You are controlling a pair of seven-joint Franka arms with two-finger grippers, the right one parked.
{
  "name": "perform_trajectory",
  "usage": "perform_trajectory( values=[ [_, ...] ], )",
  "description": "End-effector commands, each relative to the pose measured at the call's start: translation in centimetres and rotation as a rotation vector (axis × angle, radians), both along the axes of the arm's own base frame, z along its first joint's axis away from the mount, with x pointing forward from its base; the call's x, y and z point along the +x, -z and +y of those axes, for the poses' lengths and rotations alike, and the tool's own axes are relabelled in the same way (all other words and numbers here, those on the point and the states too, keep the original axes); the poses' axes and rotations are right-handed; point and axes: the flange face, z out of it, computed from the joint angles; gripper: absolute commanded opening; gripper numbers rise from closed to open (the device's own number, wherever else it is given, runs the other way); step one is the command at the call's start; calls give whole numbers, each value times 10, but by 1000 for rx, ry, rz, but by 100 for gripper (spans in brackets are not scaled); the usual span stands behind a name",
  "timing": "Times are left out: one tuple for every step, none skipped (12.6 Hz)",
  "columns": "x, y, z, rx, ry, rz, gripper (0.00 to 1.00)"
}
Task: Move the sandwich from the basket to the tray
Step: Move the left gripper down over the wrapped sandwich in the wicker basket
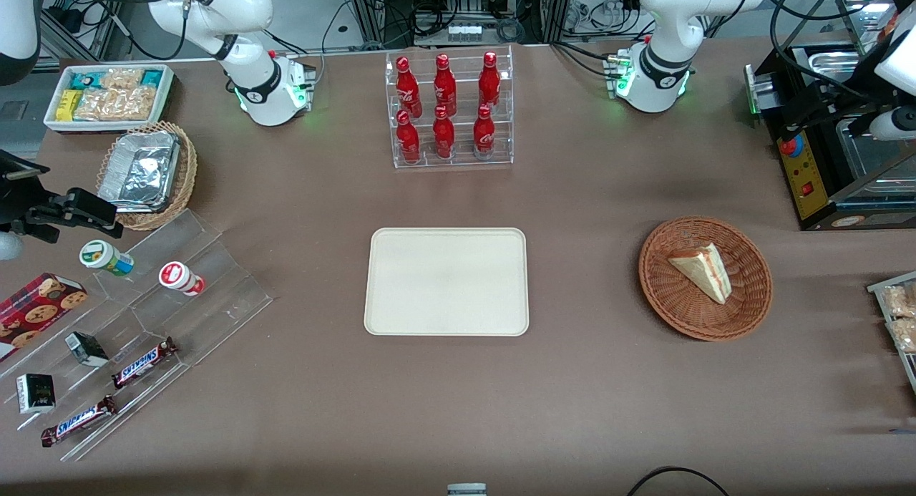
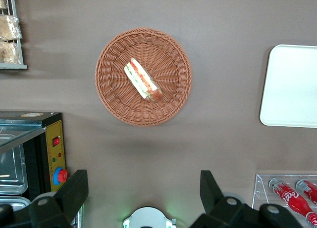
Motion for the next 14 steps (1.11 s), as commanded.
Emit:
perform_trajectory(
  values=[
    [-5, -7, -1, -15, 18, 21, 100],
    [-4, -6, -2, -10, 18, 22, 100],
    [-2, -2, 0, -3, 14, 25, 100],
    [5, 8, 2, 7, -10, 44, 100],
    [15, 23, 6, 12, -70, 72, 100],
    [22, 35, 14, 17, -143, 88, 100],
    [32, 49, 22, 19, -198, 108, 100],
    [40, 63, 32, 24, -246, 130, 100],
    [47, 78, 34, 28, -283, 139, 100],
    [50, 96, 40, 33, -348, 140, 100],
    [54, 112, 44, 39, -429, 126, 100],
    [57, 133, 45, 46, -526, 108, 100],
    [58, 155, 46, 57, -609, 87, 100],
    [58, 175, 46, 58, -669, 72, 100]
  ],
)
